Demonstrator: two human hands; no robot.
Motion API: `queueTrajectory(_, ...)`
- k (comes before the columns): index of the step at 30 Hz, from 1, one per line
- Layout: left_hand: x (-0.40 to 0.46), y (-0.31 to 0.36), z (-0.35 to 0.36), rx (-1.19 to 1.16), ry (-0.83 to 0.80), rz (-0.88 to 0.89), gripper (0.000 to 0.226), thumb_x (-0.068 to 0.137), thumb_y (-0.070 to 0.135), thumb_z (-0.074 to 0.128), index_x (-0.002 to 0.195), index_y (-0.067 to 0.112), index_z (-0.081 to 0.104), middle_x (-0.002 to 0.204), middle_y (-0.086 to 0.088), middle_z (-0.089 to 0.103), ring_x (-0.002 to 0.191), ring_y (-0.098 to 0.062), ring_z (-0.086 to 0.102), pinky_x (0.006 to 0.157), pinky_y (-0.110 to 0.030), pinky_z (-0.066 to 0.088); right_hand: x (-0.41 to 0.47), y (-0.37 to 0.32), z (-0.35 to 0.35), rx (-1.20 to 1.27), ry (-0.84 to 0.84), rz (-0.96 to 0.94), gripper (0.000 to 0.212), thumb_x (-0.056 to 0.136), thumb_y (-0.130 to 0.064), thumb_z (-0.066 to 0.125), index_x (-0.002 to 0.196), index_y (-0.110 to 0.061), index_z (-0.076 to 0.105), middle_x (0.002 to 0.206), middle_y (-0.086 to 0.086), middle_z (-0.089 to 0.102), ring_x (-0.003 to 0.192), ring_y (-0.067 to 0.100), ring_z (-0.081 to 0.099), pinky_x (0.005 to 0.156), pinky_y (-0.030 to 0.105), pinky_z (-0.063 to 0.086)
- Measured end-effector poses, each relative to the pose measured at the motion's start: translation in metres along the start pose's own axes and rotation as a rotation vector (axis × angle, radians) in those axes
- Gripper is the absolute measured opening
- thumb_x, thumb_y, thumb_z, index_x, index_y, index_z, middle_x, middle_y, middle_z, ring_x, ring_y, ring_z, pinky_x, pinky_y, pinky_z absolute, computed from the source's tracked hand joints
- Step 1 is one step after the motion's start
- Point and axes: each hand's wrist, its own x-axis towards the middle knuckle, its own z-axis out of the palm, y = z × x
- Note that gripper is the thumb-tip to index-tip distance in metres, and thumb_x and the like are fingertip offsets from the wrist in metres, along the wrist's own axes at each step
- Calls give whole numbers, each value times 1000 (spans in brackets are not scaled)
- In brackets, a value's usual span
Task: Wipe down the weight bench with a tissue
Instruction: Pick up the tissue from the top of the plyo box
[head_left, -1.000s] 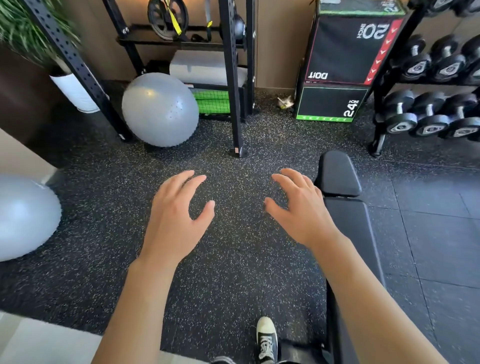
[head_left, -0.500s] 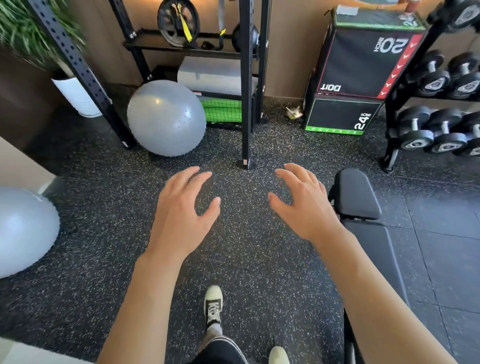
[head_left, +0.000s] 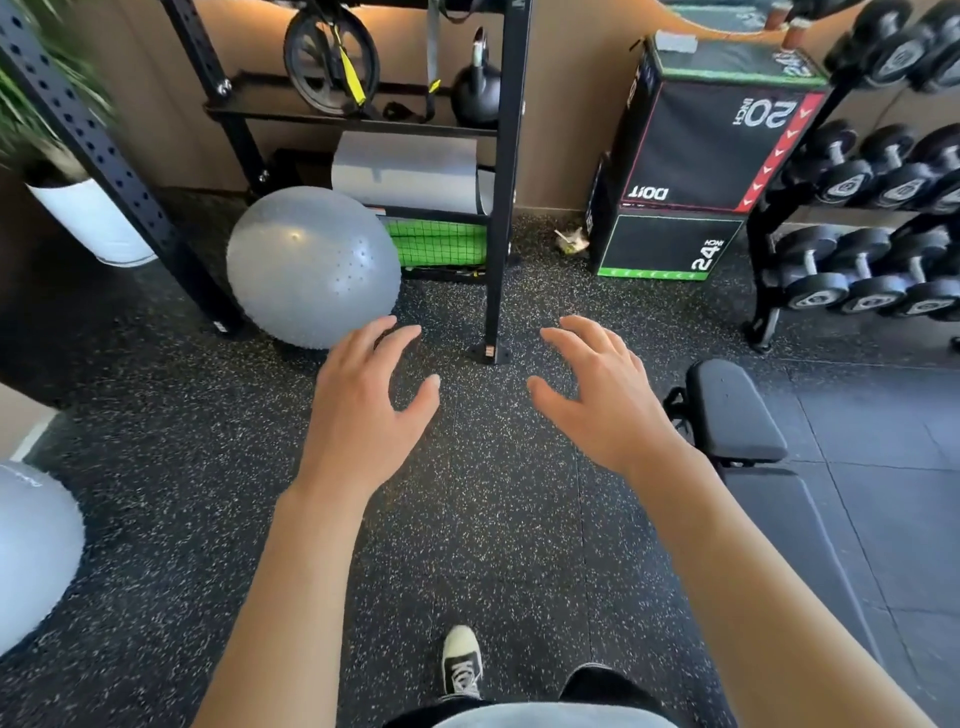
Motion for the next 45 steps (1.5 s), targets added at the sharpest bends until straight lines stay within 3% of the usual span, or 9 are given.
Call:
queueTrajectory(12, 84, -20, 15, -9, -32, 48, 55, 98, 47, 57, 149, 27, 50, 157, 5, 42, 146, -19, 35, 121, -51, 33, 68, 21, -3, -17, 58, 106, 63, 97, -57, 51, 152, -27, 42, 159, -5, 33, 148, 21, 27, 120, 51, 26)
queueTrajectory(25, 257, 51, 114, 39, -91, 170, 56, 98, 47, 57, 149, 27, 49, 156, 5, 43, 146, -18, 34, 121, -47, 33, 177, 166, -39, 17, 120, 252, 66, 94, -60, 49, 151, -29, 43, 159, -6, 33, 148, 21, 27, 118, 53, 27)
queueTrajectory(35, 387, 122, 185, 57, -127, 231, 56, 97, 47, 55, 149, 27, 49, 156, 5, 44, 146, -18, 35, 121, -51, 33, 272, 279, -84, 35, 156, 312, 67, 96, -59, 51, 153, -26, 41, 160, -3, 33, 149, 22, 26, 119, 53, 28)
queueTrajectory(45, 509, 131, 249, 5, -171, 263, 54, 97, 45, 59, 147, 27, 52, 154, 8, 45, 145, -16, 36, 122, -48, 33, 366, 344, -91, 49, 170, 387, 66, 96, -58, 52, 153, -28, 41, 161, -4, 32, 149, 21, 25, 120, 52, 27)
